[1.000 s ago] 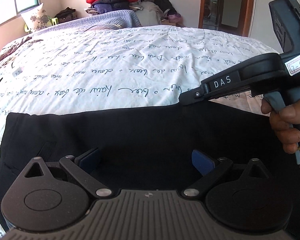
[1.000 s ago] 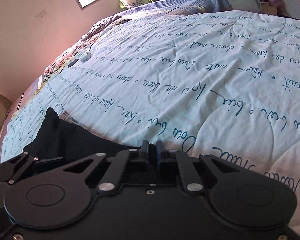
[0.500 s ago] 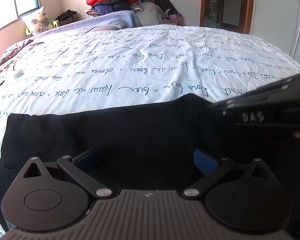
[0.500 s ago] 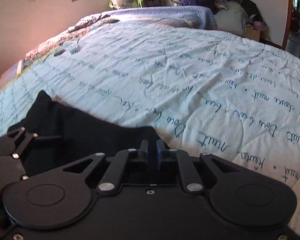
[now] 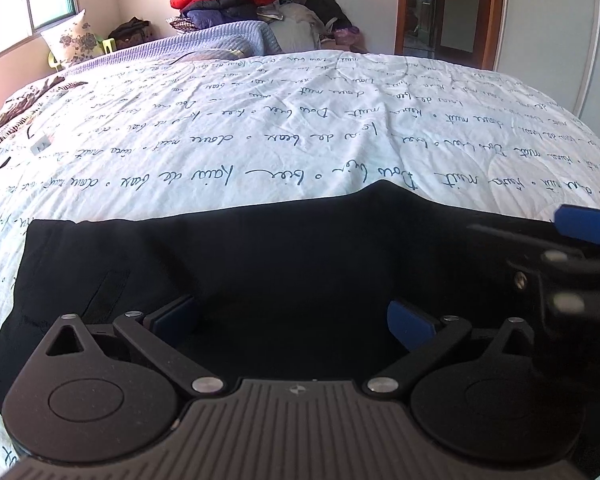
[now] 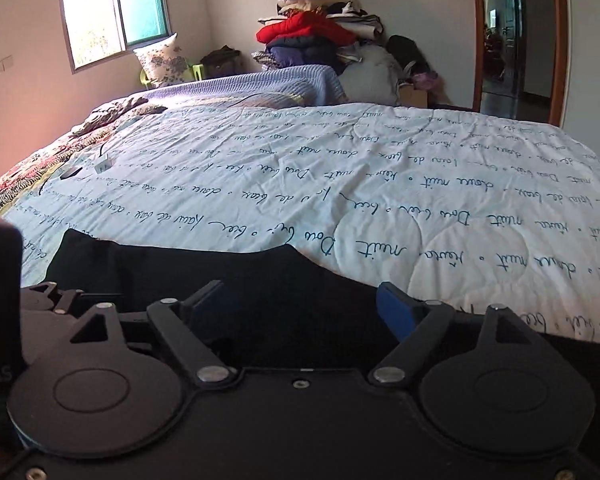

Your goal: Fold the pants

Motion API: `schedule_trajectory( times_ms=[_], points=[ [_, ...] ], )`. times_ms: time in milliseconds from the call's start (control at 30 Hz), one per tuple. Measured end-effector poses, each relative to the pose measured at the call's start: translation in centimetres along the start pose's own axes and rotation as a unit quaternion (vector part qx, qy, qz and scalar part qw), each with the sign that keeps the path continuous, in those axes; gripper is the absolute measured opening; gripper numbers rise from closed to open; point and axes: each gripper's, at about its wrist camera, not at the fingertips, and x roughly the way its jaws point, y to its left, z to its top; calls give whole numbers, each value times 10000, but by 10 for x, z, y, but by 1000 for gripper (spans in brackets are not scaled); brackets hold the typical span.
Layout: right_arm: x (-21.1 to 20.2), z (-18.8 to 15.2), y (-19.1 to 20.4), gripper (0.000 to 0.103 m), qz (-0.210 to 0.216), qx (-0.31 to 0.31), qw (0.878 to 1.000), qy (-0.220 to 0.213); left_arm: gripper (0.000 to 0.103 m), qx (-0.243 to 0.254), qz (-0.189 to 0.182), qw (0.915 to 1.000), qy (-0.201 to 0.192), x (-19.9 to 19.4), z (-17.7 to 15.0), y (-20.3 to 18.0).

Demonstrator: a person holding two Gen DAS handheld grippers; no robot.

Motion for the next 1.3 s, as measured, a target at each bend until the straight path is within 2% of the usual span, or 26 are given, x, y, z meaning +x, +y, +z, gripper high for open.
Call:
schedule_trajectory(
  times_ms=[67, 167, 233, 300, 400, 500, 700, 833, 1000, 1233, 1300],
  points=[
    [-7, -8, 2, 91, -246, 187, 9995, -31, 103, 150, 59, 9999, -22, -2, -4, -2],
    [-9, -15, 1, 91, -201, 391, 9990, 51, 103, 313, 121, 9994, -88, -5, -10, -3],
    [-3, -17, -2, 96, -236, 456, 9985, 199, 103, 351, 128, 9992, -113, -6, -12, -1],
    [1, -18, -3, 96, -514, 464, 9970, 356, 103, 330, 75, 9994, -123, -10, -13, 2],
    [-11, -18, 1, 96, -748, 419, 9963, 86, 103, 223, -92, 9996, -150, -18, -15, 11],
    [-27, -20, 9, 96, -681, 396, 9966, -227, 102, 208, -43, 9995, -228, -24, -17, 21],
    [-37, -29, 31, 96, -708, 282, 9965, -356, 102, 258, 67, 9993, -243, -34, -24, 44],
    [-43, -36, 44, 96, -663, -59, 9968, -445, 102, 166, 89, 9992, -365, -43, -28, 62],
    [-48, -46, 57, 96, -811, -357, 9954, -351, 102, 121, 159, 9990, -394, -50, -33, 79],
    [-50, -56, 65, 96, -521, 134, 9984, -171, 102, -8, 226, 9993, -286, -53, -40, 93],
    [-50, -58, 76, 96, -482, -214, 9985, -155, 102, 29, 271, 9991, -319, -56, -42, 96]
  ],
)
